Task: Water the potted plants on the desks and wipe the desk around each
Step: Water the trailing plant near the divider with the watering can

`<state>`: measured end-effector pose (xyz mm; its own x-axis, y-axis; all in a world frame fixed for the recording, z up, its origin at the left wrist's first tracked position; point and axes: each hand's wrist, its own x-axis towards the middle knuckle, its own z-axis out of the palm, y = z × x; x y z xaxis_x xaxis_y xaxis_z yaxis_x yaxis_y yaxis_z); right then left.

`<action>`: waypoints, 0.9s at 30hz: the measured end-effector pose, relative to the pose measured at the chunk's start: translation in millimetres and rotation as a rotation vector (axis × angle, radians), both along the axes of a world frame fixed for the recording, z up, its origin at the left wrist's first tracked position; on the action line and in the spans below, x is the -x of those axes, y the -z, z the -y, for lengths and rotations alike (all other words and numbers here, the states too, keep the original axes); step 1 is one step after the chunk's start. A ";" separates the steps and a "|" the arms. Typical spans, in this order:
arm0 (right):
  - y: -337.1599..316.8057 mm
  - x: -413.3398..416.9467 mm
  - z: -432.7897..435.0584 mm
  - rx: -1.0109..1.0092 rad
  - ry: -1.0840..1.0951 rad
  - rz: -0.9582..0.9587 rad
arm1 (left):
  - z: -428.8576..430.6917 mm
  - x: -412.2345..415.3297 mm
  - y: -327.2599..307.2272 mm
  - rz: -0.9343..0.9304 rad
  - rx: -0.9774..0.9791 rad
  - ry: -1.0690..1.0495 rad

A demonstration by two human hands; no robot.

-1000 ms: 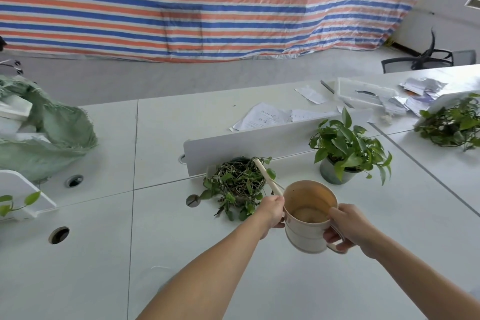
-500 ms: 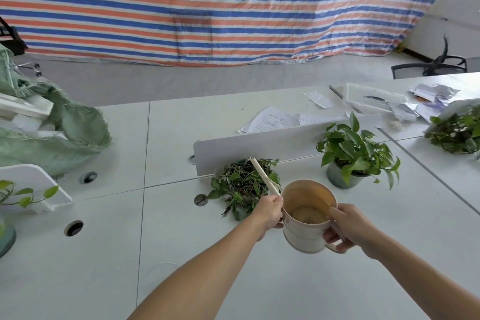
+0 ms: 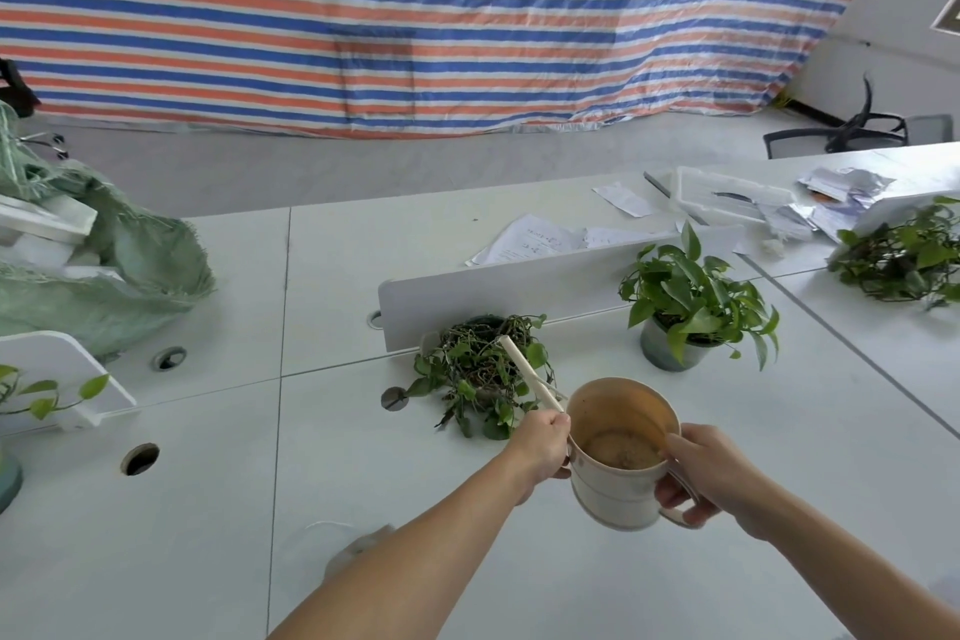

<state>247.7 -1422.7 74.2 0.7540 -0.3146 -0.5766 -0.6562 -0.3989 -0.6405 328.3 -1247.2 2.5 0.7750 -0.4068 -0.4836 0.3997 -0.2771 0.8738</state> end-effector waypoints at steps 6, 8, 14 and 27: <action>-1.4 6.8 12.1 0.010 0.037 0.012 | 16.3 2.9 -2.6 -0.007 0.000 0.020; -3.3 7.3 16.3 0.007 0.053 0.025 | 22.9 1.0 -4.3 -0.002 -0.002 0.025; -7.4 1.0 26.5 0.010 0.077 0.039 | 37.9 -7.8 -12.1 -0.012 0.000 0.023; -20.2 -29.9 25.3 0.021 0.049 0.088 | 37.6 -35.5 -28.3 0.013 0.020 -0.014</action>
<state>277.6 -1448.1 94.4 0.7848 -0.3635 -0.5019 -0.6169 -0.3812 -0.6886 363.8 -1284.7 30.8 0.7867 -0.4059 -0.4651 0.3919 -0.2539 0.8843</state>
